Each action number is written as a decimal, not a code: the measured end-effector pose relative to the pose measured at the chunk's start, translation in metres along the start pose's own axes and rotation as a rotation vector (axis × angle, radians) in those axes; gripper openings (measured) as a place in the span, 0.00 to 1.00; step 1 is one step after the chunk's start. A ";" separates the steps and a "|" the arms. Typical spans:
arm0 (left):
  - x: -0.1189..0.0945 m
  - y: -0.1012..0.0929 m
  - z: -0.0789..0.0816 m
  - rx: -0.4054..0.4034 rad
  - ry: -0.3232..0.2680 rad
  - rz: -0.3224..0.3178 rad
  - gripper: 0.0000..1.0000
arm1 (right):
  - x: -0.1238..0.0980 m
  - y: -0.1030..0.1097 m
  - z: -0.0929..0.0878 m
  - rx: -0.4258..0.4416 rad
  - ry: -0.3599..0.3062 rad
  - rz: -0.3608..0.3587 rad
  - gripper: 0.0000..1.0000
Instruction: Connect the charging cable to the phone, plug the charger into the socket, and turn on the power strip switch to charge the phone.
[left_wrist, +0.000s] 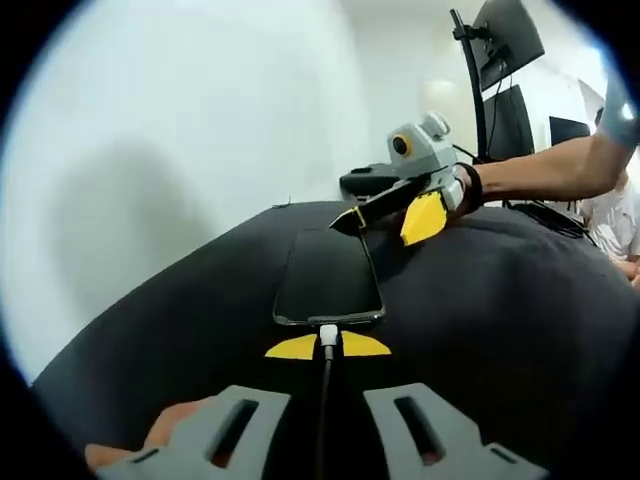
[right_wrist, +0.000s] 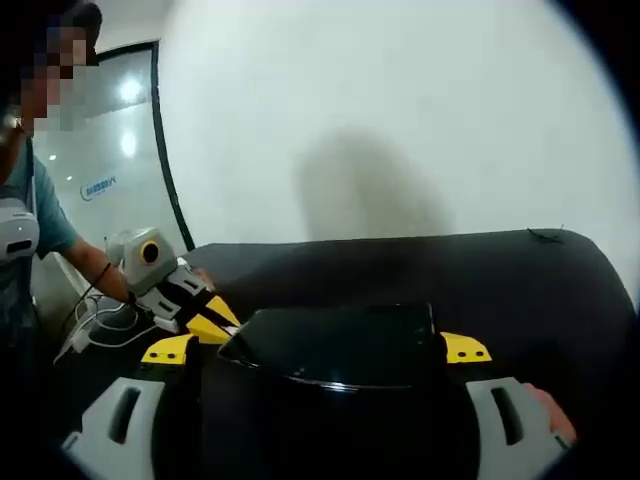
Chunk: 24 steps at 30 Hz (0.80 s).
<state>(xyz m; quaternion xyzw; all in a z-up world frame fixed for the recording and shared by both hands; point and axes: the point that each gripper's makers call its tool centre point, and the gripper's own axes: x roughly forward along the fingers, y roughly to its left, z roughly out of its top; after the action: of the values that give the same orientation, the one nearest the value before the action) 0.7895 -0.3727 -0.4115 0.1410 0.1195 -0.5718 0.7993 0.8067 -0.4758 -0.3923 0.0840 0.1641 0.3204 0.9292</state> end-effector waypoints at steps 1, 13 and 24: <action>0.000 0.000 0.000 0.001 0.001 -0.001 0.00 | 0.001 0.003 0.000 0.002 0.001 0.011 0.93; -0.003 -0.002 0.000 -0.031 -0.004 -0.011 0.02 | 0.002 0.003 0.001 0.009 -0.014 -0.006 0.93; -0.023 -0.001 -0.005 -0.039 0.009 -0.035 0.17 | 0.008 0.027 -0.001 0.008 0.001 0.027 0.93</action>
<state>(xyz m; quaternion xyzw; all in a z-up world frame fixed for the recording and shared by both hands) 0.7811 -0.3509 -0.4081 0.1256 0.1365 -0.5824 0.7914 0.7966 -0.4496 -0.3886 0.0899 0.1644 0.3324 0.9243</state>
